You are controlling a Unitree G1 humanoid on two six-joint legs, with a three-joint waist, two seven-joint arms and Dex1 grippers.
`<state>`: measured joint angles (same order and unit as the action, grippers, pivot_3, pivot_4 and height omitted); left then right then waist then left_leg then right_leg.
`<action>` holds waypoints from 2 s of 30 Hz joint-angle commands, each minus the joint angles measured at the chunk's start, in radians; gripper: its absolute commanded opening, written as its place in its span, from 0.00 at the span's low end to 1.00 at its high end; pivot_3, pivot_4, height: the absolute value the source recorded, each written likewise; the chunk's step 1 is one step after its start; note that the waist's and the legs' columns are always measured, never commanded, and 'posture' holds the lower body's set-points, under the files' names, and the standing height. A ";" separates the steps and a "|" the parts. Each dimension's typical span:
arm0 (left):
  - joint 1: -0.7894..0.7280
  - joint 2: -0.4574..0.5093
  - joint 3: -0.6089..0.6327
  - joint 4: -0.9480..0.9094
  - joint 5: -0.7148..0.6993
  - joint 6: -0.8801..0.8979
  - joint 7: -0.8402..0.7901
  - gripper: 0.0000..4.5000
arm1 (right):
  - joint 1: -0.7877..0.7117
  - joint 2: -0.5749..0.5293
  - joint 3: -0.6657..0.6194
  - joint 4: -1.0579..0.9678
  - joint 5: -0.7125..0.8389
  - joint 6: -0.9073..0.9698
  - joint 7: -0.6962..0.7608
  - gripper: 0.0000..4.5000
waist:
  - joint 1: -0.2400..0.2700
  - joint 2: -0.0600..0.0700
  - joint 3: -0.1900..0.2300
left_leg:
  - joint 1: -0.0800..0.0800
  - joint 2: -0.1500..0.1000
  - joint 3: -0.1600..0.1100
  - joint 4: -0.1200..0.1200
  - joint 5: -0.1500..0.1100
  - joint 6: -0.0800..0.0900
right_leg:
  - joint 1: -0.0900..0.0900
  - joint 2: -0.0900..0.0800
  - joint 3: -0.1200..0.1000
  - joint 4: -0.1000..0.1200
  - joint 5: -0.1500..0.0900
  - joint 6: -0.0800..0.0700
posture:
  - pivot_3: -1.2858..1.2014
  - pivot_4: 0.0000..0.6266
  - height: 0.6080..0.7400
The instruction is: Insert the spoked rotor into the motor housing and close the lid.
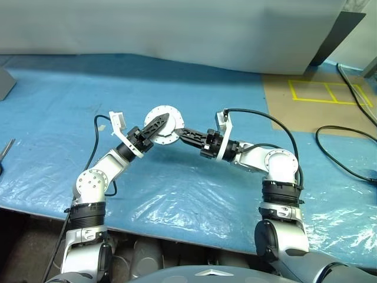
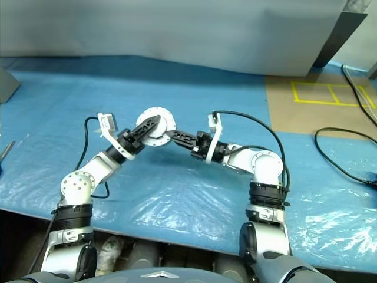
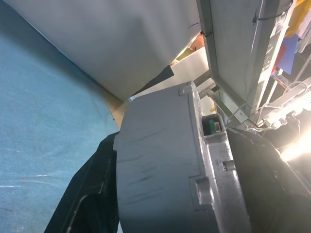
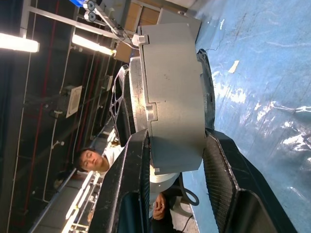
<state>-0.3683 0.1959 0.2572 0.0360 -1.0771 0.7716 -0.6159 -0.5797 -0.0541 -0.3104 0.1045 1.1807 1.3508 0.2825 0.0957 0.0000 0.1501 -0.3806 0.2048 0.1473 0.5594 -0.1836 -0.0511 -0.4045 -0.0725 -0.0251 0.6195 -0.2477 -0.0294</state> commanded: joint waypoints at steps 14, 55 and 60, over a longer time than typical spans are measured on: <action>-0.074 0.042 0.052 0.022 -0.002 0.062 0.031 0.61 | -0.026 0.005 -0.023 -0.031 0.039 -0.073 0.001 0.71 | -0.001 0.000 0.000 | 0.000 0.000 0.000 0.000 0.000 0.000 | -0.001 0.000 0.000 0.000 0.000 0.000 | 0.52 0.24 1.00; -0.256 0.311 0.357 0.707 0.209 -0.299 0.107 0.52 | -0.043 -0.001 0.002 0.016 0.021 -0.076 -0.001 0.71 | 0.004 -0.007 0.004 | -0.003 0.000 -0.001 -0.001 0.000 0.000 | -0.001 0.000 -0.002 -0.003 0.000 0.001 | 0.52 0.24 1.00; -0.300 0.334 0.355 0.903 0.293 -0.411 0.102 0.52 | -0.042 -0.009 0.013 0.013 0.017 -0.075 0.002 0.71 | 0.004 -0.010 0.005 | -0.002 0.000 -0.003 0.001 0.000 0.000 | 0.000 0.000 -0.003 -0.001 0.000 0.001 | 0.52 0.24 1.00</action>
<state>-0.6555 0.5012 0.5900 0.8988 -0.8091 0.4145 -0.5109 -0.6091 -0.0571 -0.2973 0.1377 1.1814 1.2769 0.2706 0.0994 -0.0101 0.1555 -0.3825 0.2048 0.1449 0.5602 -0.1837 -0.0512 -0.4044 -0.0728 -0.0274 0.6182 -0.2474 -0.0288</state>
